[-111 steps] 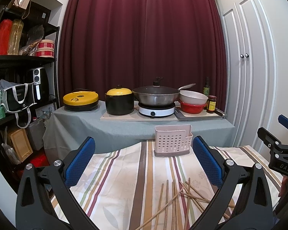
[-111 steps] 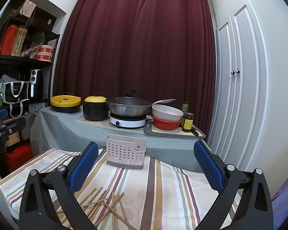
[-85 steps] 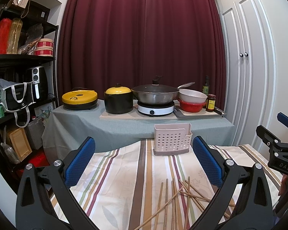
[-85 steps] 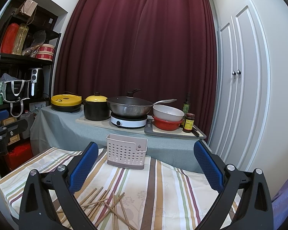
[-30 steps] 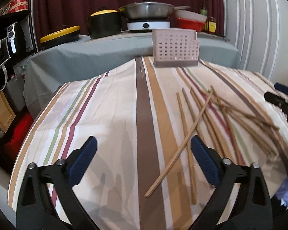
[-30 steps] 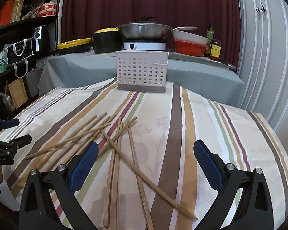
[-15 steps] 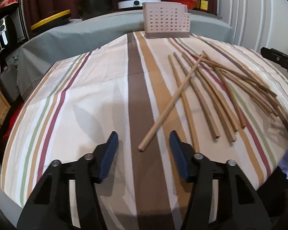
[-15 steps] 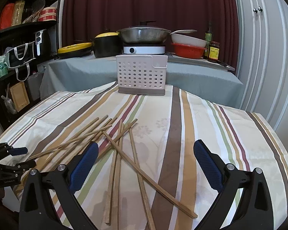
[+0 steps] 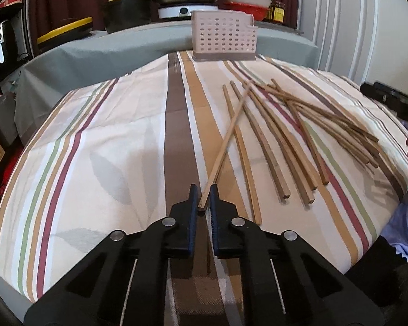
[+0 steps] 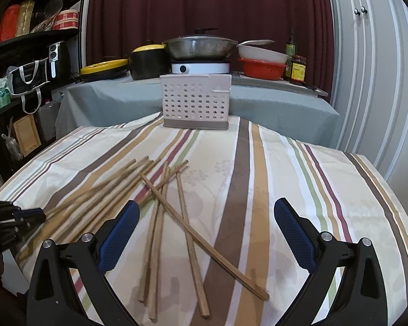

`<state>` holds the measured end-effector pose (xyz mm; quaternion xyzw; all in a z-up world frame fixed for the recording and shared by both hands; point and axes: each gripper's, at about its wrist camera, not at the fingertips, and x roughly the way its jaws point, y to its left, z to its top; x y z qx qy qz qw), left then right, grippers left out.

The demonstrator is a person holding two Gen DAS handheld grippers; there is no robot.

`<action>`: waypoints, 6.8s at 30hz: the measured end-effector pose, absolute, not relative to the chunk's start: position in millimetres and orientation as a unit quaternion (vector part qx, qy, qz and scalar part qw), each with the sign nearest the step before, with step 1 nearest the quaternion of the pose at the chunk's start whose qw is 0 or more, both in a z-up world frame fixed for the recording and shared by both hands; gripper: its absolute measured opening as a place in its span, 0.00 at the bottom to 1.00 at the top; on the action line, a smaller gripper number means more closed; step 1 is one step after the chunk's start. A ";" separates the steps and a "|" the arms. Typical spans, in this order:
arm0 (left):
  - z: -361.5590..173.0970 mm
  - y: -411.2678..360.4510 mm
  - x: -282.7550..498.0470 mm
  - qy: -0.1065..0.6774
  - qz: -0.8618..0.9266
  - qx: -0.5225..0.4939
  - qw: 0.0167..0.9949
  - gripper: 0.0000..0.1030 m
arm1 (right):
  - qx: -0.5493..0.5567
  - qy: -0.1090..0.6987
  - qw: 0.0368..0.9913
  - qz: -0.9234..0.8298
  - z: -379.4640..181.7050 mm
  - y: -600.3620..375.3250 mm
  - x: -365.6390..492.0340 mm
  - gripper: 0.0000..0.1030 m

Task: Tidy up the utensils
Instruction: 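Lower the left tool toward the chopsticks and close on one chopstick, then grasp a chopstick with the right tool while the left tool holds its chopstick, then carry both chopsticks to the white holder and drop them in, then open both tools and withdraw back toward the chopstick pile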

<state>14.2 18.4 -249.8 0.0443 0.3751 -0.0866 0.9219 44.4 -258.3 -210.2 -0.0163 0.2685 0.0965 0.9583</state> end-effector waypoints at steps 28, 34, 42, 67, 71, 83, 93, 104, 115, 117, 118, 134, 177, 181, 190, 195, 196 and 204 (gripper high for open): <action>-257.0 11.9 15.3 0.364 -0.068 0.061 0.927 0.06 | -0.005 0.342 0.936 0.081 -256.6 -298.9 41.1 0.51; -257.4 12.4 16.3 0.364 -0.066 0.058 0.927 0.06 | 0.000 0.360 0.929 0.083 -269.0 -310.6 30.7 0.42; -257.6 12.0 16.7 0.364 -0.065 0.057 0.927 0.06 | -0.021 0.355 0.929 0.108 -267.3 -298.4 20.4 0.13; -236.0 9.7 1.8 0.316 -0.057 0.058 0.945 0.05 | -0.032 0.293 0.950 0.104 -235.9 -288.3 4.2 0.07; -221.8 9.7 -2.4 0.298 -0.056 0.056 0.951 0.05 | -0.030 0.278 0.955 0.101 -223.0 -288.6 3.7 0.07; -153.0 16.4 -8.1 0.230 -0.047 0.027 0.972 0.05 | -0.016 0.200 0.975 0.098 -160.9 -291.7 3.2 0.07; -91.7 26.2 1.4 0.211 -0.032 0.009 0.977 0.05 | -0.011 0.147 0.984 0.098 -113.8 -294.3 15.4 0.07; -75.9 27.6 38.4 0.210 -0.018 0.006 0.977 0.05 | -0.016 0.139 0.985 0.098 -102.8 -292.2 50.3 0.07; -62.1 25.8 70.3 0.190 -0.015 0.005 0.982 0.05 | -0.015 0.126 0.987 0.102 -94.6 -291.3 73.9 0.07; -56.6 26.2 75.5 0.185 -0.019 0.003 0.982 0.05 | -0.014 0.124 0.987 0.105 -90.7 -291.7 80.9 0.07; -52.4 27.1 80.0 0.184 -0.022 0.002 0.983 0.05 | -0.014 0.123 0.987 0.106 -89.3 -291.7 83.8 0.07; 3.4 12.6 168.2 0.149 -0.055 0.010 0.987 0.05 | -0.022 0.061 0.987 0.147 -31.3 -278.1 176.0 0.07; -30.4 -30.1 294.5 0.161 -0.065 0.022 0.985 0.51 | -0.014 0.108 0.986 0.125 -61.1 -261.6 283.1 0.52; -31.8 -25.1 263.7 0.156 -0.061 0.023 0.986 0.52 | -0.015 0.109 0.986 0.125 -63.0 -265.1 249.6 0.52; -55.1 -15.7 195.1 0.165 -0.049 0.026 0.985 0.53 | -0.021 0.135 0.983 0.122 -92.3 -268.3 179.0 0.52; -81.1 -9.6 159.3 0.191 -0.042 0.016 0.980 0.53 | -0.007 0.163 0.978 0.126 -117.9 -273.5 145.7 0.52; -86.4 -9.5 154.6 0.196 -0.040 0.017 0.980 0.53 | -0.007 0.171 0.977 0.125 -125.1 -274.0 137.8 0.52; -133.6 -3.1 111.1 0.240 -0.026 0.025 0.970 0.53 | 0.008 0.220 0.967 0.127 -174.5 -282.1 87.4 0.52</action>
